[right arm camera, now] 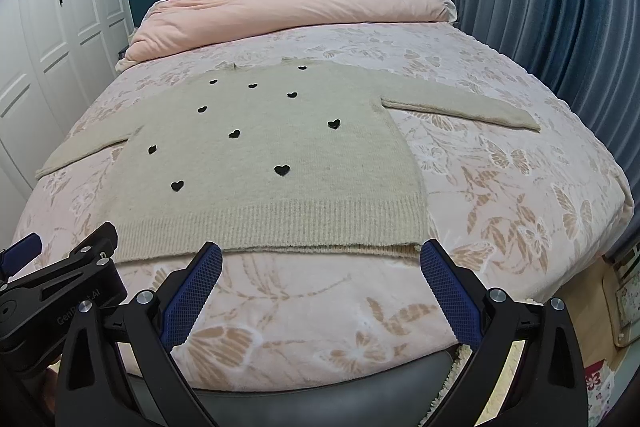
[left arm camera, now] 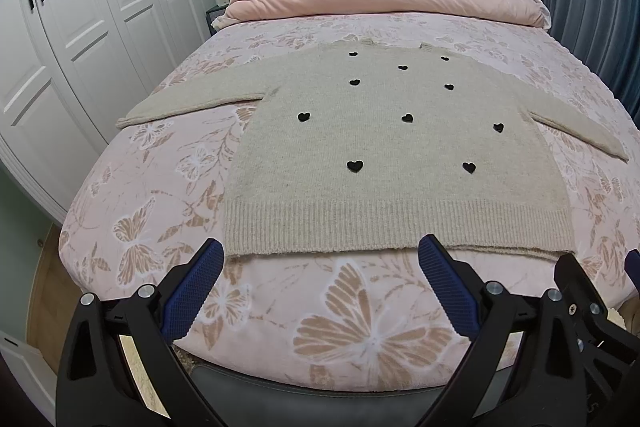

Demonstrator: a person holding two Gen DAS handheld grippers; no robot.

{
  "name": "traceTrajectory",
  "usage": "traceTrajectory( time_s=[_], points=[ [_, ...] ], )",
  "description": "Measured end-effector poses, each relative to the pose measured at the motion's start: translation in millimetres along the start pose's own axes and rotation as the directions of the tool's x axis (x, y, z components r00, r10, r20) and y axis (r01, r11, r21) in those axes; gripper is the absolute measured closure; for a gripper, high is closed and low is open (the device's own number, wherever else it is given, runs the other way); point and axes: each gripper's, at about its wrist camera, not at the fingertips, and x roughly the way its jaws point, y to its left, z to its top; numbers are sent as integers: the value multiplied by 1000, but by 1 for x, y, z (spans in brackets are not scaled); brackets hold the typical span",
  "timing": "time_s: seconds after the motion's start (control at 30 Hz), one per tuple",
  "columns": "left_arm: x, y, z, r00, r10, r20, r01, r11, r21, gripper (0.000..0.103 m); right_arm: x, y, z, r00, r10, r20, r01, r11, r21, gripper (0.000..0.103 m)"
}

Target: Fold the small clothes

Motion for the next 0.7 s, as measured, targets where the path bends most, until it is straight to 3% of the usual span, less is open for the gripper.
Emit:
traceTrajectory(
  time_s=[0.7],
  points=[
    [2, 4, -1, 1000, 2, -4, -2, 1000, -2, 8, 1, -1, -1, 1000, -4, -7, 4, 1000, -2, 5]
  ],
)
